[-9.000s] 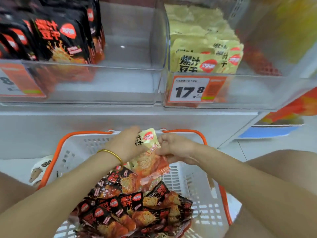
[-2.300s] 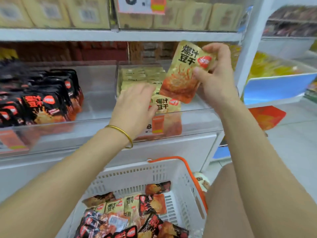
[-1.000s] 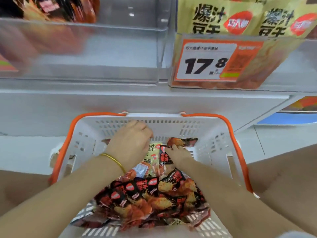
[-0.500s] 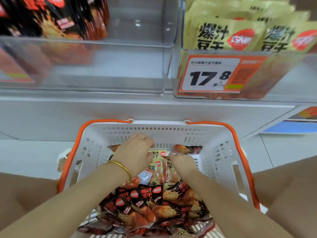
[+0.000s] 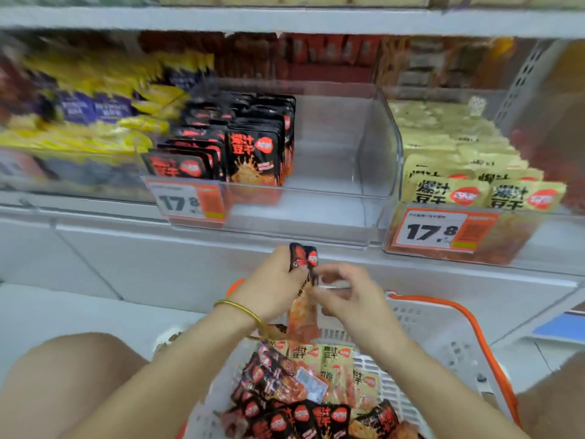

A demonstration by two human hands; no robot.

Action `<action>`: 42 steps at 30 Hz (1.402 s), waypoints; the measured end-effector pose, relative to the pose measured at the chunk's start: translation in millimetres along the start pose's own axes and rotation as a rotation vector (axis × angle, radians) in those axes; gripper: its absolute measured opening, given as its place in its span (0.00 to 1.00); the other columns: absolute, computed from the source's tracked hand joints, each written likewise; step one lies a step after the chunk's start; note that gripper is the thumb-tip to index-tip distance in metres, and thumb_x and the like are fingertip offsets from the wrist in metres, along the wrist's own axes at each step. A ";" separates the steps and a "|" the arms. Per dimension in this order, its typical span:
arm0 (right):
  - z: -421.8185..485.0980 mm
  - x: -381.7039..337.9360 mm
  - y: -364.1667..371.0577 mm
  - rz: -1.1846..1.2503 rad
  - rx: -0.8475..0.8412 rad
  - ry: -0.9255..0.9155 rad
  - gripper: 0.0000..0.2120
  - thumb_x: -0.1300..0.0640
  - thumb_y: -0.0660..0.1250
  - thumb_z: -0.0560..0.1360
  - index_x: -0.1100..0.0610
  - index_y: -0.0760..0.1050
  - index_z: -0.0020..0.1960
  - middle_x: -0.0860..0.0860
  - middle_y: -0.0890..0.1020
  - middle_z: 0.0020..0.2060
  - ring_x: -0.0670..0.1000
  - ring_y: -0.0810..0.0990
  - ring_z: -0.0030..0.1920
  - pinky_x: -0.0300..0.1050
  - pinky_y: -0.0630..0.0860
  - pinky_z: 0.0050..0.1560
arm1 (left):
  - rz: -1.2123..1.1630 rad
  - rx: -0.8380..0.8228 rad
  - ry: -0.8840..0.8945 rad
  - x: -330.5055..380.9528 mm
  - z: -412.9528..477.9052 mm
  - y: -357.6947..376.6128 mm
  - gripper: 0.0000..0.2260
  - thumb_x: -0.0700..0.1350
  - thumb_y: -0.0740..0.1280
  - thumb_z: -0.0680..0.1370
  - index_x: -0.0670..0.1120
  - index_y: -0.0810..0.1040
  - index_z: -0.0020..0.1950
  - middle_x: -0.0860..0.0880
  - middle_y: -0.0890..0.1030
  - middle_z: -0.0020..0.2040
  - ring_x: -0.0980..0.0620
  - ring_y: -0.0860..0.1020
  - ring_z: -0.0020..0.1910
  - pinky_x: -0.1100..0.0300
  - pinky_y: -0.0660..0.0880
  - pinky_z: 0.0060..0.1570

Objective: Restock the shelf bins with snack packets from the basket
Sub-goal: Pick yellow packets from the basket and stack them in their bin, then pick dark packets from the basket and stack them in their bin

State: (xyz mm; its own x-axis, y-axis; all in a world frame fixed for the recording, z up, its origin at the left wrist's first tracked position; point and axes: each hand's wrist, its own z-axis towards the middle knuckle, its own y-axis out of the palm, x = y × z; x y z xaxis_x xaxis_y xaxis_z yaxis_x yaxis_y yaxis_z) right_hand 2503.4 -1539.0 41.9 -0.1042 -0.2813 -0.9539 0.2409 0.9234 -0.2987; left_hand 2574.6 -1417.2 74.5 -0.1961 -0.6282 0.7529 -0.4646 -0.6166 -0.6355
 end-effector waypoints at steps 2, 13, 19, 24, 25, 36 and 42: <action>3.8 -29.1 -4.9 0.021 0.038 -0.026 0.17 0.61 0.71 0.73 0.50 0.70 0.57 0.46 0.78 0.46 0.46 0.78 0.36 0.40 0.75 0.36 | -0.035 0.038 0.087 7.5 -6.2 -29.0 0.08 0.43 0.60 0.80 0.40 0.71 0.56 0.43 0.78 0.49 0.45 0.75 0.50 0.55 0.70 0.50; 108.1 -172.4 -22.5 -0.089 0.154 -0.221 0.08 0.65 0.70 0.72 0.59 0.70 0.40 0.60 0.80 0.35 0.49 0.80 0.26 0.41 0.76 0.23 | 0.400 0.778 0.504 -8.1 7.9 -112.2 0.14 0.47 0.60 0.75 0.41 0.76 0.56 0.43 0.76 0.58 0.43 0.72 0.61 0.53 0.65 0.63; 161.1 -135.2 16.0 -0.127 0.050 0.129 0.15 0.66 0.71 0.72 0.58 0.66 0.36 0.60 0.78 0.31 0.59 0.83 0.34 0.49 0.81 0.33 | 0.567 0.675 0.449 -28.3 26.5 -95.5 0.14 0.46 0.57 0.74 0.42 0.80 0.48 0.38 0.76 0.60 0.35 0.70 0.65 0.37 0.67 0.63; 180.7 -122.5 37.1 -0.057 0.073 0.239 0.09 0.65 0.72 0.71 0.67 0.74 0.45 0.64 0.81 0.35 0.57 0.83 0.30 0.47 0.81 0.29 | 0.581 0.733 0.419 -26.9 32.9 -90.2 0.12 0.44 0.57 0.73 0.43 0.80 0.43 0.39 0.77 0.58 0.36 0.71 0.65 0.37 0.66 0.65; 181.6 -121.5 39.2 -0.051 0.070 0.252 0.09 0.65 0.72 0.71 0.68 0.75 0.47 0.64 0.81 0.36 0.56 0.82 0.29 0.45 0.80 0.27 | 0.583 0.737 0.414 -26.8 33.3 -89.7 0.12 0.44 0.57 0.73 0.43 0.80 0.43 0.39 0.77 0.58 0.36 0.71 0.65 0.37 0.65 0.65; 130.6 -156.3 14.7 -0.174 0.121 0.028 0.16 0.70 0.68 0.72 0.58 0.62 0.39 0.59 0.77 0.31 0.56 0.83 0.31 0.48 0.81 0.32 | 0.546 0.879 0.558 -26.2 21.1 -93.7 0.07 0.38 0.65 0.73 0.42 0.80 0.48 0.42 0.77 0.59 0.39 0.71 0.63 0.44 0.67 0.63; 37.0 -106.1 -16.7 -0.202 -0.132 0.018 0.10 0.70 0.68 0.73 0.61 0.69 0.39 0.57 0.76 0.28 0.55 0.83 0.29 0.47 0.80 0.29 | 0.518 0.723 0.643 -23.7 -6.4 -57.5 0.05 0.39 0.64 0.73 0.44 0.79 0.45 0.48 0.80 0.47 0.42 0.73 0.48 0.48 0.71 0.44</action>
State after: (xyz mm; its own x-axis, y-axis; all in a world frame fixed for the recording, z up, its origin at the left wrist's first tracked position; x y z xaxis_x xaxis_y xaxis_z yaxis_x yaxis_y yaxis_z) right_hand 2546.1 -1534.2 147.1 -0.1546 -0.4601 -0.8743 0.0850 0.8755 -0.4758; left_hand 2600.4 -1363.9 94.3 -0.7328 -0.6561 0.1804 0.3790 -0.6137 -0.6926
